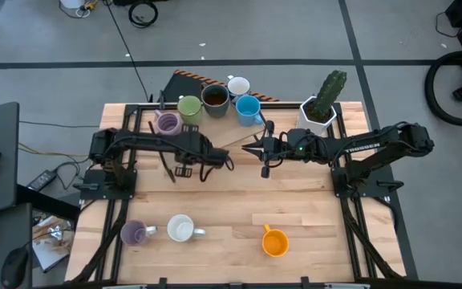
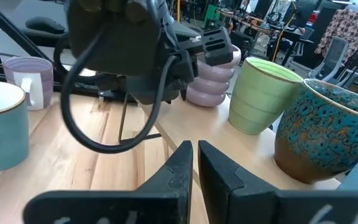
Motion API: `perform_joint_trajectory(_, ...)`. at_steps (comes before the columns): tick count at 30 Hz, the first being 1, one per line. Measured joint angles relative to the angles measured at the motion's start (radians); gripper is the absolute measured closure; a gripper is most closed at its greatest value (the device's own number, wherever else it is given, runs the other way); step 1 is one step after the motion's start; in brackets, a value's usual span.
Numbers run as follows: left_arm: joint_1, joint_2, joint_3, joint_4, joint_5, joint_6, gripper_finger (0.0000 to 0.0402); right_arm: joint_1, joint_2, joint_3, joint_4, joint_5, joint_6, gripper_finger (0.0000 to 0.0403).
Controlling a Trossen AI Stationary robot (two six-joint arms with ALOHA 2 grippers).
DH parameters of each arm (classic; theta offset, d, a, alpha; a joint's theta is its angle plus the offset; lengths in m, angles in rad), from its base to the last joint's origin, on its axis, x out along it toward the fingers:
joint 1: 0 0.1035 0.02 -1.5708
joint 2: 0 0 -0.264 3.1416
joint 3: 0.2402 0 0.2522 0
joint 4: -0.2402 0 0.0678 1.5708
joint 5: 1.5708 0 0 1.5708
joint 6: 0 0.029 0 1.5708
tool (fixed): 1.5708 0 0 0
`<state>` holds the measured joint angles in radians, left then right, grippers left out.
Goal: Place coffee mugs
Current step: Put the blue mug on the shelf
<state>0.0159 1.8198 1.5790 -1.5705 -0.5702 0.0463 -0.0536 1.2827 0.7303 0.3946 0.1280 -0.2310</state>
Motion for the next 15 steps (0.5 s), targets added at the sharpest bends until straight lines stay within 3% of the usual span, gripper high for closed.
perform_joint_trajectory(15, -0.016, -0.049, 0.007, -0.001, 0.009, -0.054, 0.0285, 0.0, 0.0, 0.0, 0.001, 0.0, -0.003, 0.0372)
